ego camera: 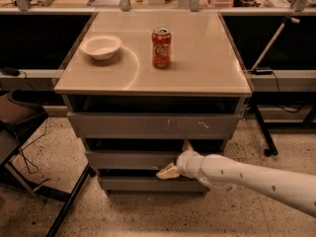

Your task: Open middle drawer

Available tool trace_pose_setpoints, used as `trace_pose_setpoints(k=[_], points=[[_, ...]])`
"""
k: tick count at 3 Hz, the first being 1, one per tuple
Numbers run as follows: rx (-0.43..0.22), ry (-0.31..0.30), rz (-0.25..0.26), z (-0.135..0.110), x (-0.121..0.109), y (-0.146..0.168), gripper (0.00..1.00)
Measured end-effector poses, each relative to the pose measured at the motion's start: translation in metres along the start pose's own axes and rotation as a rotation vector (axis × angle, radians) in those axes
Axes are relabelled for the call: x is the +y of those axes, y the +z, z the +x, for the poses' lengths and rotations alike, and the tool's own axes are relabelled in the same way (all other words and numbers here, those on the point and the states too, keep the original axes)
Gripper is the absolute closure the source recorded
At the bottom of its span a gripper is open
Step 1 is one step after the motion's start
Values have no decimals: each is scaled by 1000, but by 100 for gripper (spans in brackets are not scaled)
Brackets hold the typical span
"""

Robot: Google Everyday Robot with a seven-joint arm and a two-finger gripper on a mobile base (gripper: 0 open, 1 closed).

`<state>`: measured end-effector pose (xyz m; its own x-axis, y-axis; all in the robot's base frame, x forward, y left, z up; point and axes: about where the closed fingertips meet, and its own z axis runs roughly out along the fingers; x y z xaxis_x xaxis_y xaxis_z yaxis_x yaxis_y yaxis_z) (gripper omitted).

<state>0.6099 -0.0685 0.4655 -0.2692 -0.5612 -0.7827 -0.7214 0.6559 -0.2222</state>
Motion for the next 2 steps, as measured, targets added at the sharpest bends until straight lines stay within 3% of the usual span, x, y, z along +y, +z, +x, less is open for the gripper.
trace_pose_setpoints(k=[1,2], points=[[-7,37,-117,1,21,13,0],[-6,33,-113,0,22,13,0]])
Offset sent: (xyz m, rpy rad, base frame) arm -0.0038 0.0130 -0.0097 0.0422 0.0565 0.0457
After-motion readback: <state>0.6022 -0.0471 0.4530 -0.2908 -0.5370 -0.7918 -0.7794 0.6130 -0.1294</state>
